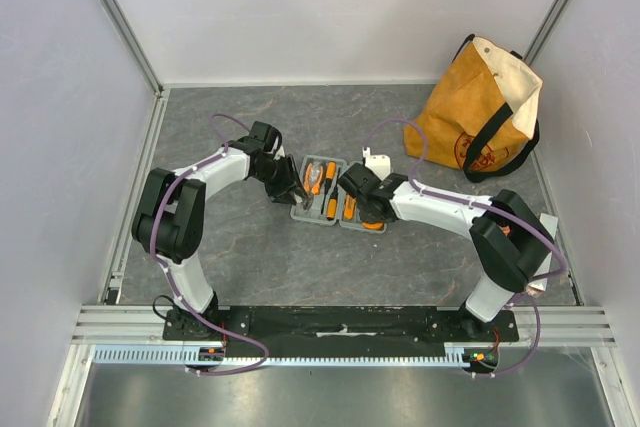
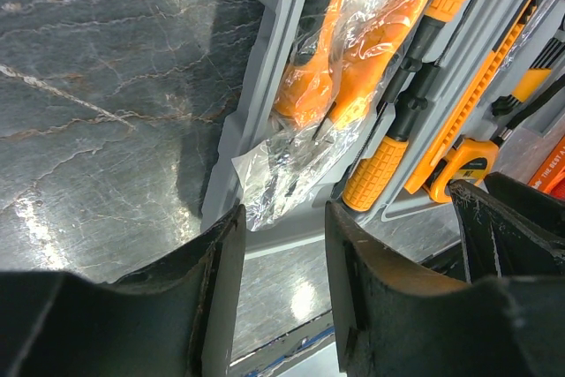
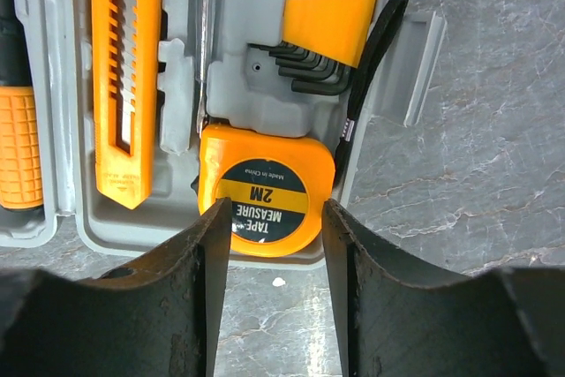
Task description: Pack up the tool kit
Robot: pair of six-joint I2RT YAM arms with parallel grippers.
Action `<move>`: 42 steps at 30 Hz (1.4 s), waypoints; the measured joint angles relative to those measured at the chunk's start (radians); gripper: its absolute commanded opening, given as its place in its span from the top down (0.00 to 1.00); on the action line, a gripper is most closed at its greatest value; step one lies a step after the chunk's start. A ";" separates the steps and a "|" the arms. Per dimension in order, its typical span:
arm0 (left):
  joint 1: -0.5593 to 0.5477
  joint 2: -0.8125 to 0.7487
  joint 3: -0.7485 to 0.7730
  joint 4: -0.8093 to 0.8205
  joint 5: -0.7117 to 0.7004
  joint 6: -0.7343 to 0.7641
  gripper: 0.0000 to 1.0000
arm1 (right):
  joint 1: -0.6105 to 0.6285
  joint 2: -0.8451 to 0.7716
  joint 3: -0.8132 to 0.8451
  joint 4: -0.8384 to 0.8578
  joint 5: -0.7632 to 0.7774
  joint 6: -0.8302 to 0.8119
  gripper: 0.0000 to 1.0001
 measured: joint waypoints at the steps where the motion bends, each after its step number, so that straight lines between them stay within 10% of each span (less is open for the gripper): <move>1: 0.000 0.000 0.000 0.000 0.000 0.000 0.52 | 0.000 -0.004 -0.005 0.001 -0.003 0.003 0.51; 12: 0.000 0.001 0.002 -0.005 0.000 0.000 0.54 | 0.000 -0.008 -0.011 0.002 -0.017 0.037 0.52; 28: 0.013 -0.222 0.184 -0.032 -0.106 0.023 0.11 | 0.005 -0.005 0.380 -0.155 0.097 -0.013 0.23; 42: 0.109 -0.401 0.181 -0.080 -0.243 0.080 0.02 | 0.122 0.089 0.322 0.010 -0.095 -0.264 0.24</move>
